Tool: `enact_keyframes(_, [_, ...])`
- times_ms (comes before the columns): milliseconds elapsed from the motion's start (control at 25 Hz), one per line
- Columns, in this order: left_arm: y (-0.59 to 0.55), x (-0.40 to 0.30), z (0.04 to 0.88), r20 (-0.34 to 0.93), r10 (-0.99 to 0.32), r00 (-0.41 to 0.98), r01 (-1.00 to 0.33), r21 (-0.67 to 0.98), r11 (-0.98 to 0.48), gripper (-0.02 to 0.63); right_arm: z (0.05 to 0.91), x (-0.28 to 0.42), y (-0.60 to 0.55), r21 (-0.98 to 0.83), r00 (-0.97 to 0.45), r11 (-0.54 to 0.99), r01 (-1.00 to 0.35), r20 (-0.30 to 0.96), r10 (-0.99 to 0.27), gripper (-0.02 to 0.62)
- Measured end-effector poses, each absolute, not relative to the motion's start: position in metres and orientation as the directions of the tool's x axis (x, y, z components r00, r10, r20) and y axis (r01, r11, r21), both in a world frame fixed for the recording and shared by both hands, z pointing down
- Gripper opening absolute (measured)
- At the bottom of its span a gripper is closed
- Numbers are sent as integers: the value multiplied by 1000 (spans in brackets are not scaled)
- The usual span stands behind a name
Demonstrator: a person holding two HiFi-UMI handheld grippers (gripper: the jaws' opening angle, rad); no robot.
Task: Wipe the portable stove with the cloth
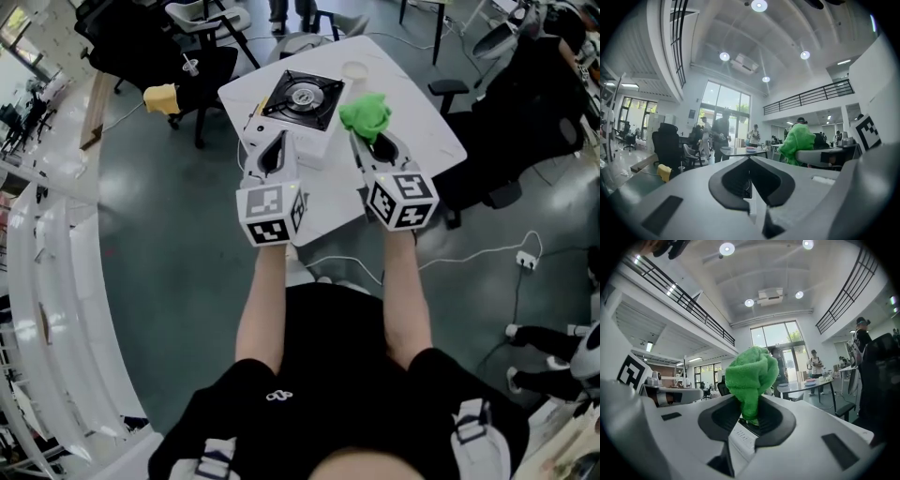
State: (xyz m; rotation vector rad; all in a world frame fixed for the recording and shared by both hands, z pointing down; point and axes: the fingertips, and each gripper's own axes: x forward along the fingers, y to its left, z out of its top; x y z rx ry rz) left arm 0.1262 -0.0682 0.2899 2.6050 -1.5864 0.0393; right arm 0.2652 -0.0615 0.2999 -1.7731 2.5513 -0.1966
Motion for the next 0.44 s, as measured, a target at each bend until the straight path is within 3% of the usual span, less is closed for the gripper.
enact_keyframes(440, [-68, 138, 286, 54, -875, 482, -876, 68, -478, -2, 295, 275, -57, -91, -340, 335, -938, 46, -939, 78])
